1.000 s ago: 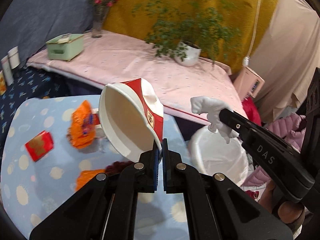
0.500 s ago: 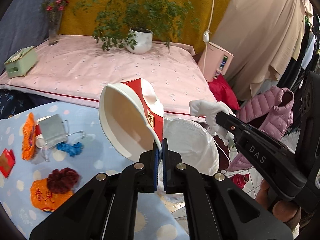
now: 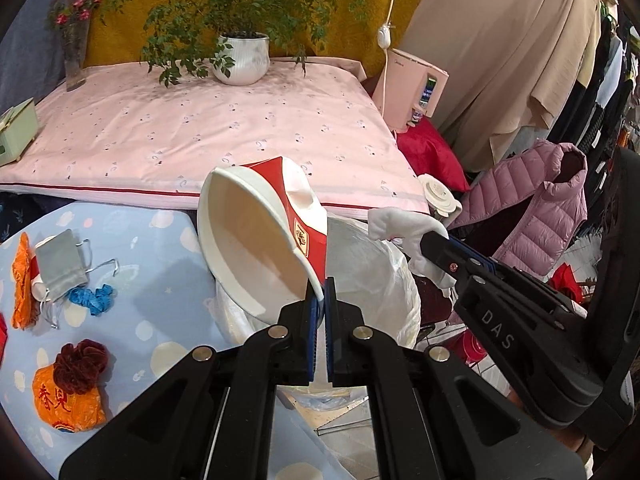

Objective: Collect trash
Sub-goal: 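Carry the cup and glove over the bin and open both tools, then move both open tools back over the remaining trash on the table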

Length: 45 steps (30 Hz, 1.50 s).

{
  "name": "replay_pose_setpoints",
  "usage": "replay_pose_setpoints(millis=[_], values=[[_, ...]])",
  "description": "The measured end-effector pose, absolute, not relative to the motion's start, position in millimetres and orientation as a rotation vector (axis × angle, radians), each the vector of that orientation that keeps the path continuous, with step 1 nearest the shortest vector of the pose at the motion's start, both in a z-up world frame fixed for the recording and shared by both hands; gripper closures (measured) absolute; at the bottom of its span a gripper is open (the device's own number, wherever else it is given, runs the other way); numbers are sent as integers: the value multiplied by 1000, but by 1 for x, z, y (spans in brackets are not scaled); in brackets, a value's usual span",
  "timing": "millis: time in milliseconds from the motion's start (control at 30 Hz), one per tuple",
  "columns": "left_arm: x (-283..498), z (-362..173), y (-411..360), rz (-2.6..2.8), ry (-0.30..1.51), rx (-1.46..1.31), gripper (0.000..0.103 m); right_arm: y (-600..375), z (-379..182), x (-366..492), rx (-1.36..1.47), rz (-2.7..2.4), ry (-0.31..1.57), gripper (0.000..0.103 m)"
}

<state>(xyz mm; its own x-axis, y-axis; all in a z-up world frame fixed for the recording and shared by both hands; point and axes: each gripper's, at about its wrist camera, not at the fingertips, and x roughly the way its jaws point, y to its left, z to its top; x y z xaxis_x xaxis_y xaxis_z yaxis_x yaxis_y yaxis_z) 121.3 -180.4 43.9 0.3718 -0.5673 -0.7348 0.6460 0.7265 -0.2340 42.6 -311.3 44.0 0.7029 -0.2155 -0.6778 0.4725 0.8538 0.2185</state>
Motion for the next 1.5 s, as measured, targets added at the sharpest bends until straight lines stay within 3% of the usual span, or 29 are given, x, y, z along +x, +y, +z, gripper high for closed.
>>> replay_pose_setpoints(millis=[167, 233, 300, 400, 567, 800, 900, 1133, 1500], values=[[122, 38, -189, -784, 905, 109, 99, -315, 38, 44, 407, -399, 701, 92], [123, 36, -189, -779, 910, 110, 89, -316, 36, 45, 408, -404, 701, 89], [125, 35, -185, -754, 904, 101, 68, -317, 35, 45, 416, -407, 699, 80], [127, 33, -180, -736, 900, 97, 66, -317, 36, 44, 424, -412, 689, 72], [130, 35, -172, -712, 888, 89, 65, -312, 38, 45, 415, -406, 684, 68], [134, 36, -151, -664, 879, 72, 55, -295, 44, 48, 373, -391, 682, 59], [135, 35, -137, -628, 873, 66, 48, -286, 47, 50, 362, -376, 680, 57], [142, 33, -98, -552, 875, 25, 44, -255, 55, 56, 327, -324, 679, 57], [154, 27, -26, -409, 872, -34, 31, -189, 56, 80, 275, -213, 704, 48]])
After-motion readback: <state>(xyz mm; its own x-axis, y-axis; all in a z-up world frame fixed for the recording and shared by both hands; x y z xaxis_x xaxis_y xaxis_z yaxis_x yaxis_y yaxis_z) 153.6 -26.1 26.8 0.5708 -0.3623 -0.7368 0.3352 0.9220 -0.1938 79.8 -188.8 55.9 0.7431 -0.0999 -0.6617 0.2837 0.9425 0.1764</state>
